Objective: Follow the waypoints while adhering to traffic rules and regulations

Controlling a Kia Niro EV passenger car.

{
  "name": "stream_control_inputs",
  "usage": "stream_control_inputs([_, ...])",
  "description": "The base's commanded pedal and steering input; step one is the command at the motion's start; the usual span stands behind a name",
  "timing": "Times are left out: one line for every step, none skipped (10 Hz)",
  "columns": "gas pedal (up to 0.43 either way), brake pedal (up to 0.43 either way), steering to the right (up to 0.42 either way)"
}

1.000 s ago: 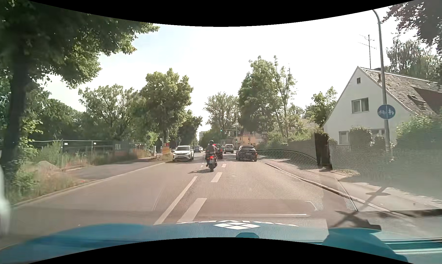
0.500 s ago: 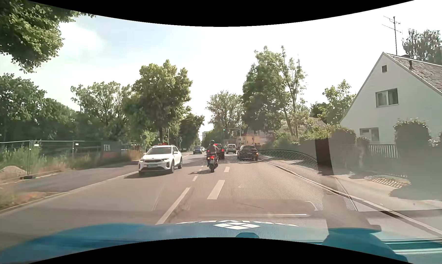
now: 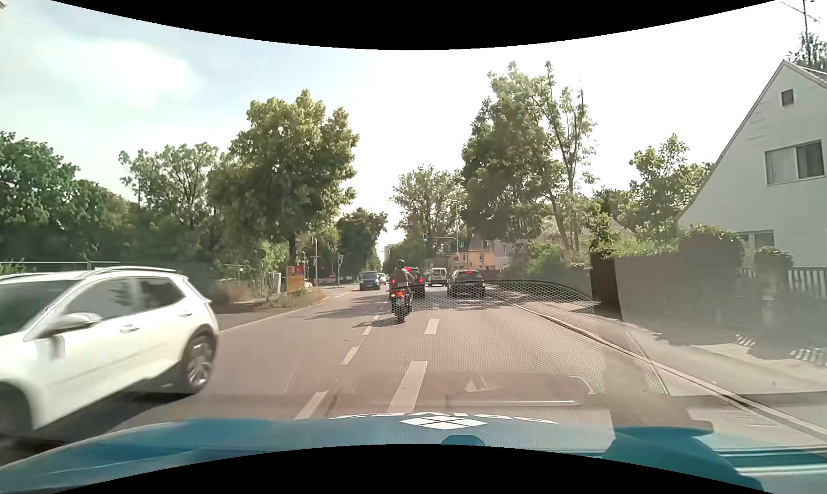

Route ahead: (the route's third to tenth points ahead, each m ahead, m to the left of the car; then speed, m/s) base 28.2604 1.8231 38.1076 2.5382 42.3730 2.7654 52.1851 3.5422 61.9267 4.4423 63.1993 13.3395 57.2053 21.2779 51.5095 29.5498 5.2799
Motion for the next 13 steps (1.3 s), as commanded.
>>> stream_control_inputs([0.000,0.104,-0.026])
stream_control_inputs([0.000,0.110,-0.025])
stream_control_inputs([0.000,0.116,-0.025])
stream_control_inputs([0.000,0.134,-0.024])
stream_control_inputs([0.000,0.134,-0.023])
stream_control_inputs([0.000,0.134,-0.023])
stream_control_inputs([0.000,0.134,-0.021])
stream_control_inputs([0.000,0.140,-0.021])
stream_control_inputs([0.000,0.152,-0.021])
stream_control_inputs([0.000,0.152,-0.021])
stream_control_inputs([0.000,0.159,-0.021])
stream_control_inputs([0.000,0.159,-0.020])
stream_control_inputs([0.000,0.165,-0.020])
